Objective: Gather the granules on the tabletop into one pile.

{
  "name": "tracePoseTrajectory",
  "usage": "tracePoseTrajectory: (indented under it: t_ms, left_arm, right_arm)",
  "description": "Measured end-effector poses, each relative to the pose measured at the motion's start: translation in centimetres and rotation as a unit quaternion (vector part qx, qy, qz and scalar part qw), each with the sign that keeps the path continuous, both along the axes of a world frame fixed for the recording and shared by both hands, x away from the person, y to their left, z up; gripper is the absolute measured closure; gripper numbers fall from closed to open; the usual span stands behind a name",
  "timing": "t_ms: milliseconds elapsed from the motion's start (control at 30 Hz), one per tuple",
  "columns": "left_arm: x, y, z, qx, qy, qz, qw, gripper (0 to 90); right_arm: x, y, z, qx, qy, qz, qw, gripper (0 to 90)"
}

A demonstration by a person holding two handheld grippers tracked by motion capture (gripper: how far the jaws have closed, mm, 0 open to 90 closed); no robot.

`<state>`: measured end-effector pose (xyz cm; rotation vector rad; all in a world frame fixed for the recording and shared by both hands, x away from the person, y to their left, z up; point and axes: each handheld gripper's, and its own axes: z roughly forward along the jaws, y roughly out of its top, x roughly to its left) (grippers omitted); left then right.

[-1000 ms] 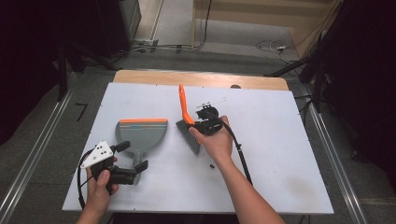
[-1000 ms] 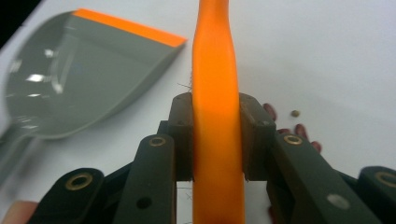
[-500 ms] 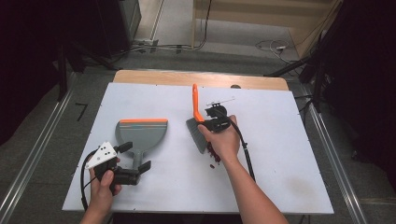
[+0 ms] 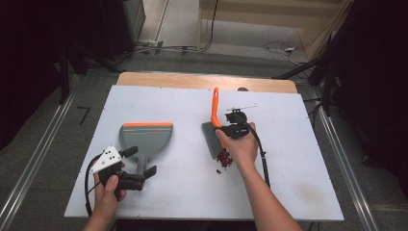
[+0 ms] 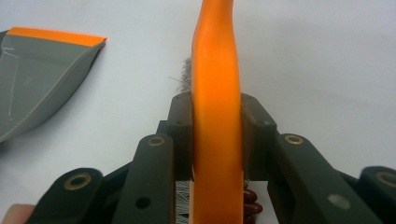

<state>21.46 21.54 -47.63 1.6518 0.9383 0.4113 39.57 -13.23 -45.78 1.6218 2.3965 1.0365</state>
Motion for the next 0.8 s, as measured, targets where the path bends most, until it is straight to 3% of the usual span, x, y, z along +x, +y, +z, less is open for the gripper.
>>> tracePoseTrajectory:
  t_ms: [367, 600, 700, 800]
  left_arm:
    - [0.0, 0.5, 0.2, -0.006, 0.0, 0.0, 1.0, 0.0]
    - [0.1, 0.7, 0.2, -0.019, 0.001, 0.001, 0.9998, 0.0]
    - [0.1, 0.7, 0.2, -0.016, 0.002, 0.001, 0.9999, 0.0]
    - [0.1, 0.8, 0.2, -0.013, 0.0, 0.001, 0.9999, 0.0]
  right_arm:
    - [-0.6, -1.2, 0.4, 0.004, -0.004, -0.012, 0.9999, 68.7]
    - [-0.7, -1.6, 1.8, 0.063, -0.007, -0.004, 0.998, 69.0]
    - [0.0, -1.5, 3.4, 0.046, -0.03, 0.004, 0.9985, 69.0]
    - [1.0, -1.4, 4.8, 0.018, -0.063, 0.034, 0.9973, 69.0]
